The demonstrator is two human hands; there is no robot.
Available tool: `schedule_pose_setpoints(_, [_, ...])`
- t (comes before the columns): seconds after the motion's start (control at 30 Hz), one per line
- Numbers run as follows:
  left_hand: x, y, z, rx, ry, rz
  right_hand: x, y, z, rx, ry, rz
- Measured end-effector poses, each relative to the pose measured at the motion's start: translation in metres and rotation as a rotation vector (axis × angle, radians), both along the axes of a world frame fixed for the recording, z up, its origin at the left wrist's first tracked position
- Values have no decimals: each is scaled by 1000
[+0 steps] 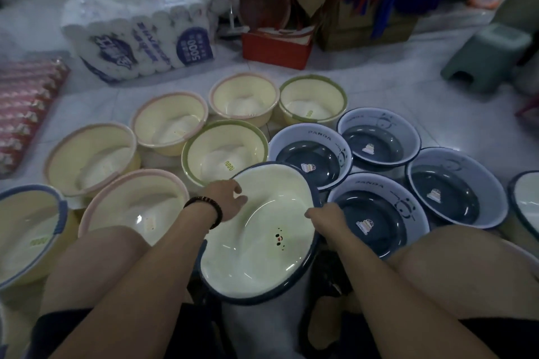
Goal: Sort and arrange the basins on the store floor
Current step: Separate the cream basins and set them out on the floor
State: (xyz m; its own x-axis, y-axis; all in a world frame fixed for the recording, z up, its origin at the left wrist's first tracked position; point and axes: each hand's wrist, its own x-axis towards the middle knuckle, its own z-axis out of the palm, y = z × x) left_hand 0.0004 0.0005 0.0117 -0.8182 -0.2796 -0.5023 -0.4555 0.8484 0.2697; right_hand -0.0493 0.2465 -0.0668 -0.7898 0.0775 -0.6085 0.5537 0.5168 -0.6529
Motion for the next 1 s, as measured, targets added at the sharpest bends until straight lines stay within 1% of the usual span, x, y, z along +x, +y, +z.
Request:
schedule_pose_setpoints(0.07, [11,9,8,-64,103,64,-5,15,32,-38,68,-45])
schedule_pose_setpoints(0.13, [21,22,19,-120,198,197,-9,33,66,-94,153,-125])
schedule_pose_setpoints(0.17, [25,33,28,-100,236,290,-9,43,84,-129,201,-182])
schedule_pose_setpoints(0.2, [29,47,38,-28,266,397,-9,55,100,-175,246,-242])
schedule_pose_setpoints(0.23, [31,63,46,109,287,498,-8,67,118,-220,274,-300])
schedule_pose_setpoints(0.27, [31,81,57,295,294,576,-7,79,131,-265,306,-356])
schedule_pose_setpoints(0.33, [24,117,75,746,308,690,-5,102,158,-335,354,-471])
schedule_pose_setpoints(0.37, [19,137,86,936,334,743,-3,113,169,-365,375,-522])
schedule_pose_setpoints(0.4, [12,153,92,1053,352,770,-1,123,180,-399,414,-568])
schedule_pose_setpoints(0.47, [-13,179,86,1130,437,814,3,145,198,-459,474,-644])
schedule_pose_setpoints(0.5, [-16,197,102,1156,466,798,9,155,208,-483,494,-688])
schedule_pose_setpoints(0.57, [-28,231,112,1312,410,782,14,179,218,-550,518,-756])
schedule_pose_setpoints(0.63, [-23,271,141,1442,332,774,22,201,224,-597,533,-813])
schedule_pose_setpoints(0.77, [-32,337,174,1398,405,677,28,254,222,-656,524,-867])
schedule_pose_setpoints(0.8, [-38,350,178,1396,388,628,29,269,219,-666,510,-869])
schedule_pose_setpoints(0.9, [-65,387,175,1309,353,535,34,309,214,-704,489,-896])
schedule_pose_setpoints(1.0, [-87,428,168,1237,351,399,40,342,203,-808,485,-979])
